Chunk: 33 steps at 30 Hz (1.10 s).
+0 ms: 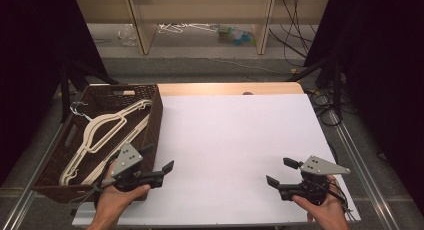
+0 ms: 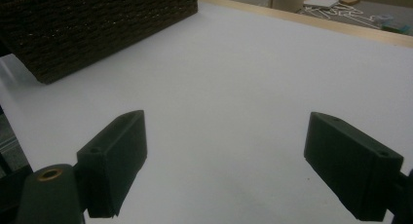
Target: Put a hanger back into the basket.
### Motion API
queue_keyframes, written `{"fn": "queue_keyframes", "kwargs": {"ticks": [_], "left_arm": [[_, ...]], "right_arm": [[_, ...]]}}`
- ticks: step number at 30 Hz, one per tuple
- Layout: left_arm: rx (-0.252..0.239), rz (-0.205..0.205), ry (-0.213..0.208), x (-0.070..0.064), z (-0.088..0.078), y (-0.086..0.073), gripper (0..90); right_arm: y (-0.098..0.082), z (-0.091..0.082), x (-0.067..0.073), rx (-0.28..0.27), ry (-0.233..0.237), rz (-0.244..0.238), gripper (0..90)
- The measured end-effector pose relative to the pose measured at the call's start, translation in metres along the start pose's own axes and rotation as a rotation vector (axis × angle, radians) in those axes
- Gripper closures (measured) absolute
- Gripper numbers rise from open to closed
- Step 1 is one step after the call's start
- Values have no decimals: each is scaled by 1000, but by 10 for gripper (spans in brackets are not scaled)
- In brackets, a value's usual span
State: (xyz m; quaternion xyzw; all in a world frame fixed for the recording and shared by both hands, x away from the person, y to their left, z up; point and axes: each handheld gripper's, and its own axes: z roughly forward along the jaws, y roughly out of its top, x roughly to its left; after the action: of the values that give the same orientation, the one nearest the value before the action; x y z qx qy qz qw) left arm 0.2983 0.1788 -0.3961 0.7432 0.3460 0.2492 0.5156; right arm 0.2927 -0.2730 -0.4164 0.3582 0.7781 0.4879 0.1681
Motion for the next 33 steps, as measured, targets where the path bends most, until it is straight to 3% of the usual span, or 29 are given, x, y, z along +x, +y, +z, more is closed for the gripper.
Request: {"fn": "queue_keyframes", "kwargs": {"ticks": [7,8,10,15,25,27,33], "left_arm": [[21,50,-18,-18,5,-12,178],[17,48,-19,-20,6,-13,178],[11,49,-21,-23,8,-16,178],[-10,58,-7,-26,8,-20,177],[-43,68,-22,-30,6,-23,167],[-39,87,-24,-29,6,-23,164],[-54,79,-16,-28,5,-23,160]], "right_arm": [[0,-1,4,-16,-13,-6,170],[-1,0,4,-28,5,-6,170],[-1,-2,5,-30,-11,-6,170],[-3,-5,9,-45,-3,-7,169],[-8,-12,19,-108,-9,-26,168],[-8,-13,20,-97,-5,-28,167],[-9,-13,20,-129,-17,-33,165]]}}
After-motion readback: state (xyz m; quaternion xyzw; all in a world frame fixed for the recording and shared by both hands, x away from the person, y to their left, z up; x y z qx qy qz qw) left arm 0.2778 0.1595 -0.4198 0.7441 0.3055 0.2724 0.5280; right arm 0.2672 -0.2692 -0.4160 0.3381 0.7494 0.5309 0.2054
